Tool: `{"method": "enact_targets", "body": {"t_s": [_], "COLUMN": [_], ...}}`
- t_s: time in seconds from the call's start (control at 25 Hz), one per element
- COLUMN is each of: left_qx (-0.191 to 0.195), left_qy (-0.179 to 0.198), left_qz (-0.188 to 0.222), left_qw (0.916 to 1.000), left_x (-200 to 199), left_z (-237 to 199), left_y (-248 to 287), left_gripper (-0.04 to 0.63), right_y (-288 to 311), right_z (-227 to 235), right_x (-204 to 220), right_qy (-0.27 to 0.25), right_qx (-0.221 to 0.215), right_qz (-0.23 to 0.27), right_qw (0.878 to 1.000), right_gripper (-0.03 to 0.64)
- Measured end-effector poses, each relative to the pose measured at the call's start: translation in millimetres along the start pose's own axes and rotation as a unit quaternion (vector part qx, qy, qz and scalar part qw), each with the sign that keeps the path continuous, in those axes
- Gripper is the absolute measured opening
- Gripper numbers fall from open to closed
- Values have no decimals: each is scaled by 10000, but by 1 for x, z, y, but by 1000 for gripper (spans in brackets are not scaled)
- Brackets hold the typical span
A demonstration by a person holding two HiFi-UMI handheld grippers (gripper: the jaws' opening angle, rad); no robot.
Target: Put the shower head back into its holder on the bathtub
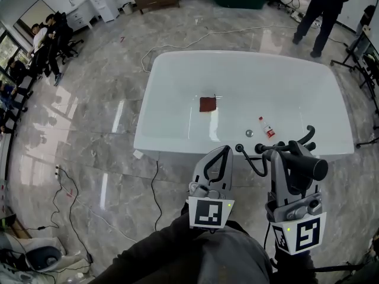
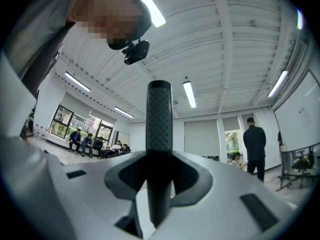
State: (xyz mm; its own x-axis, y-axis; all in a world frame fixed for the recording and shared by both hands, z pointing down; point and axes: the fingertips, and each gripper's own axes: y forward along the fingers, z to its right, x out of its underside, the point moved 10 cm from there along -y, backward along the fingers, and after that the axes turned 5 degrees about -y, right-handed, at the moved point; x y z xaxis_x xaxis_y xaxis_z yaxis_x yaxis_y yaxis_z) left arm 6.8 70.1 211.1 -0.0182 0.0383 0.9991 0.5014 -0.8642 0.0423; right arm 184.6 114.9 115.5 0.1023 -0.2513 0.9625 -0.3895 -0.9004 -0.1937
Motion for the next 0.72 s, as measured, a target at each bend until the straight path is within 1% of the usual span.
{"method": "enact_targets", "body": {"t_s": [0.28, 0.6, 0.72], "left_qx": [277, 357, 407], "left_qy": [-37, -230, -284], "left_qz": [175, 372, 380], "left_qw": [9995, 9984, 9980], "left_x": [-8, -8, -11], "left_z": [-15, -41, -48], "left_y": [27, 48, 53], "left_gripper": [3, 3, 3], "right_y": [26, 62, 73], "right_z": [-1, -11, -13], "right_x": [-13, -20, -27], "right_qy": [-122, -336, -394], "right_qx": [54, -38, -56], "right_qz": [51, 77, 77], "right_qw": [9999, 9994, 9992], "right_gripper": [126, 126, 126]}}
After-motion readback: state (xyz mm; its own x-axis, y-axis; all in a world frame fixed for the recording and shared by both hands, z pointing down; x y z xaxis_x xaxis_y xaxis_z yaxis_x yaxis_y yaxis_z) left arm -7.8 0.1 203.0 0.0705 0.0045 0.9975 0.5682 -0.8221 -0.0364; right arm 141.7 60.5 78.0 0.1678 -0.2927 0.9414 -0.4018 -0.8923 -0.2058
